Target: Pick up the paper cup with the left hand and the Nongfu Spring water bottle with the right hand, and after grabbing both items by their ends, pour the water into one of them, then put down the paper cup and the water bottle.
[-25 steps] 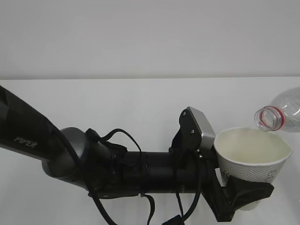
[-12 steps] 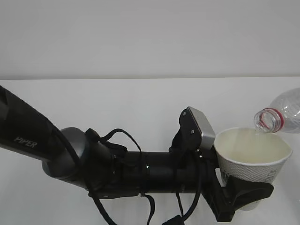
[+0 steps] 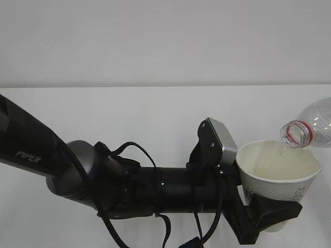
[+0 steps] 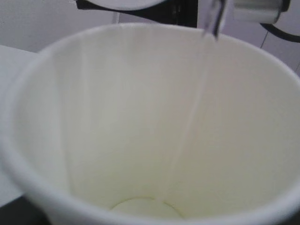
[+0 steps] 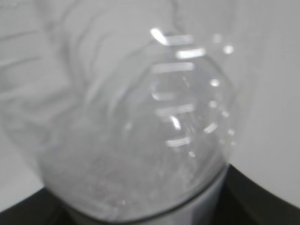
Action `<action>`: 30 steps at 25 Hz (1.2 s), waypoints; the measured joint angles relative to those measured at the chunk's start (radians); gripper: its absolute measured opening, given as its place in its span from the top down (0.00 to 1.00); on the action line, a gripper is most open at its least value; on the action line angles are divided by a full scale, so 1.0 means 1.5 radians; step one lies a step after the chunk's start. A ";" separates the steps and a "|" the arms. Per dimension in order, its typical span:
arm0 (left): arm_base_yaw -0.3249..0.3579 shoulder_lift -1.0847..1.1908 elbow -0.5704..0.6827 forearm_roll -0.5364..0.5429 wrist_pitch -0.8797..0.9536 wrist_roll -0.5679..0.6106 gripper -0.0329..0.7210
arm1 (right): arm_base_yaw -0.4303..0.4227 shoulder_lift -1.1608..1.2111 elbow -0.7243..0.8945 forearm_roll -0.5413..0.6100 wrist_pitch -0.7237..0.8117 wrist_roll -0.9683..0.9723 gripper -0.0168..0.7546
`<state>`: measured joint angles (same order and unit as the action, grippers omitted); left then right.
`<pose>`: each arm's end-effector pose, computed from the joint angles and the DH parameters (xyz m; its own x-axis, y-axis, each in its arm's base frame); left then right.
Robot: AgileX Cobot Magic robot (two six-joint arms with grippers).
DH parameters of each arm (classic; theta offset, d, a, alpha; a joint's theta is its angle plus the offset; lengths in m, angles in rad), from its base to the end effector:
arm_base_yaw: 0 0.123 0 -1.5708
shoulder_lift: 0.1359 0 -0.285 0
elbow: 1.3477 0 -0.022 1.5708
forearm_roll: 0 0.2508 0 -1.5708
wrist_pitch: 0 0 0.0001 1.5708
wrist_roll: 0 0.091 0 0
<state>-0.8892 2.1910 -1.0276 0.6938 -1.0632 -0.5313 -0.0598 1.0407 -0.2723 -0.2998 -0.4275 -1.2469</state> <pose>0.2181 -0.3495 0.1100 -0.2274 0.0874 -0.9699 0.9702 0.1062 -0.2179 0.1866 0.0000 0.2211 0.0451 -0.9957 -0.0805 -0.2695 0.0655 -0.9608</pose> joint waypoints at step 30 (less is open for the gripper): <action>0.000 0.000 0.000 0.000 0.001 0.000 0.23 | 0.000 0.000 0.000 0.017 -0.001 -0.019 0.40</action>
<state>-0.8892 2.1910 -1.0276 0.6938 -1.0615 -0.5313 -0.0598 1.0407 -0.2723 -0.2750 -0.4292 -1.2747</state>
